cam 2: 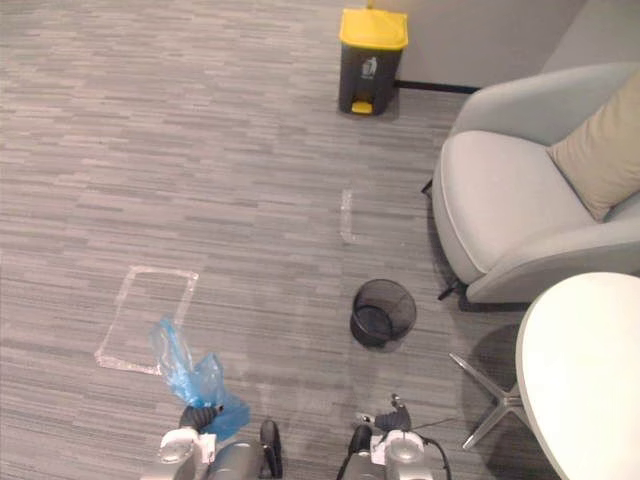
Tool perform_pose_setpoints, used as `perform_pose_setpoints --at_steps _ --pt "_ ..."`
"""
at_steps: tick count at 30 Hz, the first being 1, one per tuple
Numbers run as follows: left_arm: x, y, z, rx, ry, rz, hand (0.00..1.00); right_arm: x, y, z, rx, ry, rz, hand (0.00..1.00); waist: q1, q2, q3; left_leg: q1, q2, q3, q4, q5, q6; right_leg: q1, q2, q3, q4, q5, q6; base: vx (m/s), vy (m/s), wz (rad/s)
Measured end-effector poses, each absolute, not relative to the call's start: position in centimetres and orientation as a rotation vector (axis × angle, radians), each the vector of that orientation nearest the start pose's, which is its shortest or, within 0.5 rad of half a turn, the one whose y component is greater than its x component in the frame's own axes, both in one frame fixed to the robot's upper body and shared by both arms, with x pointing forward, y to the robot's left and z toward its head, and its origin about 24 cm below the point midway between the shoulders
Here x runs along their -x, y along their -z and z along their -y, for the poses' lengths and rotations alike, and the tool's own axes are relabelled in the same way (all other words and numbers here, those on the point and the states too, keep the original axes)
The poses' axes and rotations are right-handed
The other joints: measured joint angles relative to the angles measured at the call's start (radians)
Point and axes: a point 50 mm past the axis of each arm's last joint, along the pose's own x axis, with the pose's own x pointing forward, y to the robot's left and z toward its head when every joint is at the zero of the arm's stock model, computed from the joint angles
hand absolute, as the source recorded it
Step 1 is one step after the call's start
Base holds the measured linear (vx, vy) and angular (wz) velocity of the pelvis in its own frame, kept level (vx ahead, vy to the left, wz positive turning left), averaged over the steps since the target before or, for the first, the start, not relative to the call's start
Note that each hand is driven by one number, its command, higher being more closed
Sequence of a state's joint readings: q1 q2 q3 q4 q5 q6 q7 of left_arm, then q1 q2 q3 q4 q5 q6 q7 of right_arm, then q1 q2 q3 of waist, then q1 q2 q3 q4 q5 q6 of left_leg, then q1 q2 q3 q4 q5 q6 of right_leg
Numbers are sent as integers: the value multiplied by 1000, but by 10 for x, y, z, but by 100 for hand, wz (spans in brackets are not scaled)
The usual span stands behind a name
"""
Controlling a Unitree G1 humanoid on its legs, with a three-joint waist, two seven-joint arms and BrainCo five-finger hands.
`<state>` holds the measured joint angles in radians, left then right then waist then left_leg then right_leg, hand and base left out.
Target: Gather rubbish on tea table into small bin, then transfer packed bag to large trash can.
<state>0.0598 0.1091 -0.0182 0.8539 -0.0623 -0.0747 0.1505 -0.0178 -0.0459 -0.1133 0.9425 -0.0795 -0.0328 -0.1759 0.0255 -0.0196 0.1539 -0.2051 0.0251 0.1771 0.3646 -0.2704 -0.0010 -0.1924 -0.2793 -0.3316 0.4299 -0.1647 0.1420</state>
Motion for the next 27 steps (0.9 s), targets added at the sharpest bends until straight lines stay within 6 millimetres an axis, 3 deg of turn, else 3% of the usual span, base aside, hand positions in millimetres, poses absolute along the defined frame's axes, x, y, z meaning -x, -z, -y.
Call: perform_pose_setpoints --at_steps 1,2,3,5,6,7,8,9,10,11,12,13,15,16,17,18,20,22,23,24,25,27 --pt "-149 132 -196 -111 -211 -828 100 -158 136 191 145 247 -884 0 -7 1 1 8 -5 -8 -4 -6 9 -42 -13 33 92 7 -10 231 103 42" --pt "-150 130 -199 -116 -218 -820 100 -158 137 189 144 241 -889 0 -22 8 10 35 -2 -32 -10 -14 13 -101 -3 87 199 -28 -26 249 36 43" --pt "-152 128 -202 -115 -230 -809 100 -158 138 187 147 228 -898 0 -26 13 14 64 17 -37 -17 -24 12 -117 45 99 189 -61 -45 270 -8 37" --pt "-155 125 -213 -117 -267 -797 100 -159 138 184 159 209 -902 0 -29 8 20 135 33 -46 -66 -30 -2 -147 125 81 118 -64 -75 324 -95 21" --pt "-157 124 -216 -125 -268 -790 100 -160 138 184 165 204 -898 0 -35 5 23 186 43 -50 -107 -30 -9 -163 176 60 25 -33 -99 350 -110 18" --pt "-158 123 -216 -126 -268 -788 100 -160 138 184 165 204 -897 0 -36 3 25 202 43 -51 -121 -28 -13 -166 189 58 -20 -12 -102 509 -132 32" --pt "-161 122 -216 -130 -264 -779 100 -160 138 185 167 206 -896 0 -47 -10 23 244 35 -59 -163 -28 -36 -168 219 73 -133 115 -129 566 -124 37" --pt "-165 122 -210 -118 -253 -775 100 -157 138 194 178 225 -902 0 -58 5 23 265 58 -82 -185 -29 -58 -150 241 68 -138 158 -188 572 -119 27" --pt "-165 122 -209 -115 -247 -772 100 -159 136 195 178 230 -895 0 -51 11 23 265 64 -77 -190 -22 -70 -154 242 67 -130 152 -196 451 -100 7" --pt "-170 120 -205 -110 -238 -759 100 -164 134 200 170 250 -880 0 -51 18 27 276 68 -80 -204 1 -106 -161 240 65 -96 116 -205 336 -85 -4" --pt "-171 120 -203 -108 -236 -759 100 -164 134 201 170 255 -880 0 -51 19 28 285 68 -79 -210 8 -114 -159 239 65 -87 102 -205 488 -125 25" --pt "-172 121 -197 -95 -226 -757 100 -158 135 205 160 277 -895 0 -60 21 27 302 69 -79 -131 52 -155 -81 235 48 -95 55 -200 407 -95 28" --pt "-171 121 -194 -96 -222 -758 100 -154 137 206 156 285 -905 0 -59 22 27 269 78 -75 2 62 -172 -12 246 43 -147 52 -198 406 -75 19" --pt "-168 123 -190 -75 -227 -763 100 -154 135 204 160 274 -887 0 -41 26 26 133 135 -37 369 96 -149 106 269 63 -242 47 -200 386 -32 -7" --pt "-168 123 -190 -71 -229 -762 100 -155 134 203 157 274 -882 0 -38 26 27 120 145 -27 405 84 -138 113 271 69 -248 46 -203 414 22 -46" --pt "-165 124 -187 -52 -240 -766 100 -158 133 200 144 275 -866 0 -22 28 25 32 183 19 535 11 -87 154 282 99 -276 43 -206 243 71 -50" --pt "-164 125 -184 -42 -236 -771 100 -166 130 196 128 275 -846 0 -8 22 25 -51 187 43 485 -35 -69 178 272 134 -288 44 -205 276 124 -71" --pt "-167 124 -182 -38 -230 -763 100 -175 127 192 113 277 -826 0 0 9 37 -117 162 20 275 -30 -75 211 235 183 -293 25 -173 299 222 -69" --pt "-169 123 -179 -32 -223 -758 100 -173 127 194 116 282 -830 0 0 14 37 -125 129 -33 99 32 -97 230 214 204 -294 2 -130 220 209 -45" --pt "-169 123 -177 -26 -221 -758 100 -172 128 196 121 285 -833 0 0 26 33 -120 125 -60 19 72 -110 227 218 213 -293 -10 -111 187 249 -52" --pt "-167 124 -174 -19 -218 -765 100 -170 129 199 133 287 -845 0 10 44 30 -111 130 -80 -26 208 -122 232 224 243 -291 -29 -81 267 341 -42" --pt "-173 122 -182 -44 -223 -755 100 -161 136 191 118 274 -895 0 11 -5 15 -99 57 -34 -25 150 -70 232 149 289 -296 -41 -59 357 347 -28"
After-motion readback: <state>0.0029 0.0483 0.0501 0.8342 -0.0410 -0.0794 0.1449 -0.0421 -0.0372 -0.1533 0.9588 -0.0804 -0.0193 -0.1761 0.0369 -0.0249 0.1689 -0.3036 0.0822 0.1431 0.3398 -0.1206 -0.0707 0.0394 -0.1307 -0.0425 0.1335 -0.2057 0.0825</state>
